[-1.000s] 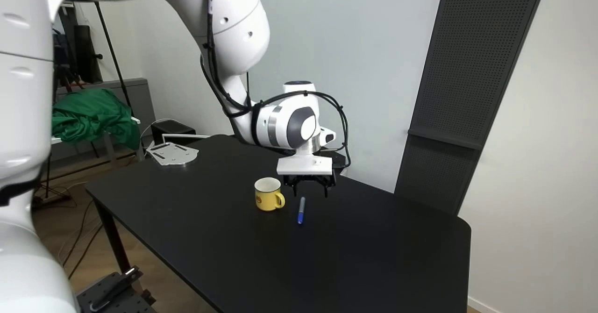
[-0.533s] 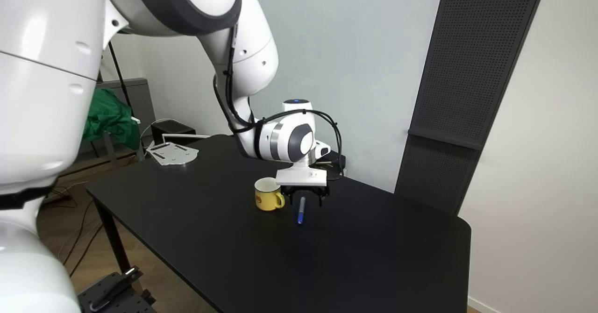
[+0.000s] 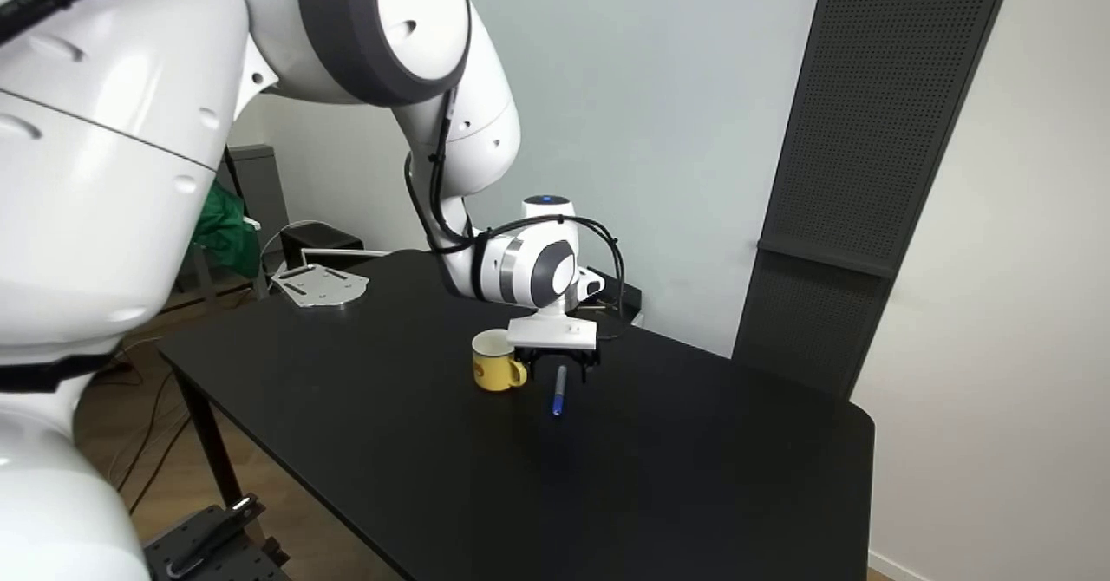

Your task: Put the marker in the mug

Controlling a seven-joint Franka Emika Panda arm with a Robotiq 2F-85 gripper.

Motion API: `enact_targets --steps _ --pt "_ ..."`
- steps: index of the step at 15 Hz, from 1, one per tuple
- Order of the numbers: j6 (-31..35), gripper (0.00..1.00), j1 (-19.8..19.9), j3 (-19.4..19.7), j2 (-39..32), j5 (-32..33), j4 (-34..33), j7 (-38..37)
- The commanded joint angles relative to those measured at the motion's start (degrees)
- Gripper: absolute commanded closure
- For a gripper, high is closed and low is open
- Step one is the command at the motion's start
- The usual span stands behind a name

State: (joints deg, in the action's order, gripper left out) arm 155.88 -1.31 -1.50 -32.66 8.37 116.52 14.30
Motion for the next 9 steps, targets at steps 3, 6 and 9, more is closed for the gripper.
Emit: enact_targets --steps 3,6,9 --pt "-0.75 0.22 1.06 -1.10 -3.09 -1.09 -3.34 -0.47" --pt "-0.79 0.38 1.33 -1.06 -3.51 -1.09 -3.70 -0.36" --pt "-0.78 0.59 1.54 -1.11 -3.95 -1.14 -3.74 -0.26"
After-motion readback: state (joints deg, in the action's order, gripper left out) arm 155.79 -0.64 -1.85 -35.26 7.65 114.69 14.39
